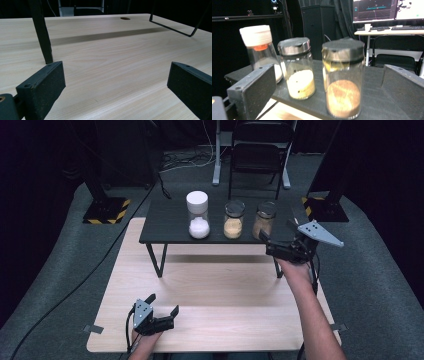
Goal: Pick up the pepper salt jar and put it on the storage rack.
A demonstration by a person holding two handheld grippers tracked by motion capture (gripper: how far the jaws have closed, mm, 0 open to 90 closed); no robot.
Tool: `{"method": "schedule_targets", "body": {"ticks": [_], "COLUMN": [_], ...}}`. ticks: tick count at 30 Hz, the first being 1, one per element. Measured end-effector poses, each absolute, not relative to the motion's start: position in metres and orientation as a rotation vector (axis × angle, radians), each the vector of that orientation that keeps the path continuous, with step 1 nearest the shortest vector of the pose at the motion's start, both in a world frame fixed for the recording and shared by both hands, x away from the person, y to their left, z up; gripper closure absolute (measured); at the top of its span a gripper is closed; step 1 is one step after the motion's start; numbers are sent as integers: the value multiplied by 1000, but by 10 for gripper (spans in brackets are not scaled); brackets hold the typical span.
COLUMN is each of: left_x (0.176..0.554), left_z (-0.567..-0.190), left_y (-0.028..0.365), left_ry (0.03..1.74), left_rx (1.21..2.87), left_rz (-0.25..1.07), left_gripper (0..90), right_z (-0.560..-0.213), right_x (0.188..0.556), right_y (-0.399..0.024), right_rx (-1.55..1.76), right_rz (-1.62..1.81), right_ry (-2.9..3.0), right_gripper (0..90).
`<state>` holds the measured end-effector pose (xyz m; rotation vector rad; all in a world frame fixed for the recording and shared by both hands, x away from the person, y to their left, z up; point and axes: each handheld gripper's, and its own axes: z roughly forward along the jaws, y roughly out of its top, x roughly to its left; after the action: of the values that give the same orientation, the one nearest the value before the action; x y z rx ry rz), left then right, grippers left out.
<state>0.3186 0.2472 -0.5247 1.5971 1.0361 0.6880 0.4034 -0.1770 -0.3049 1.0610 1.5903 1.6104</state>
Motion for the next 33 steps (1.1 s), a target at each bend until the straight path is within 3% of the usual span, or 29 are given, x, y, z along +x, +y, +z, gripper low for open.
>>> {"method": "schedule_targets", "body": {"ticks": [33], "left_x": [314], "left_z": [-525], "left_y": [243], "left_ry": [1014], "left_rx": [1603], "left_rz": [751], "left_gripper": [12], "right_z": [-344], "right_x": [353], "right_y": [-195], "right_rx": [1083], "right_rz": [1606], "right_ry": [1571], "right_gripper": [0]}}
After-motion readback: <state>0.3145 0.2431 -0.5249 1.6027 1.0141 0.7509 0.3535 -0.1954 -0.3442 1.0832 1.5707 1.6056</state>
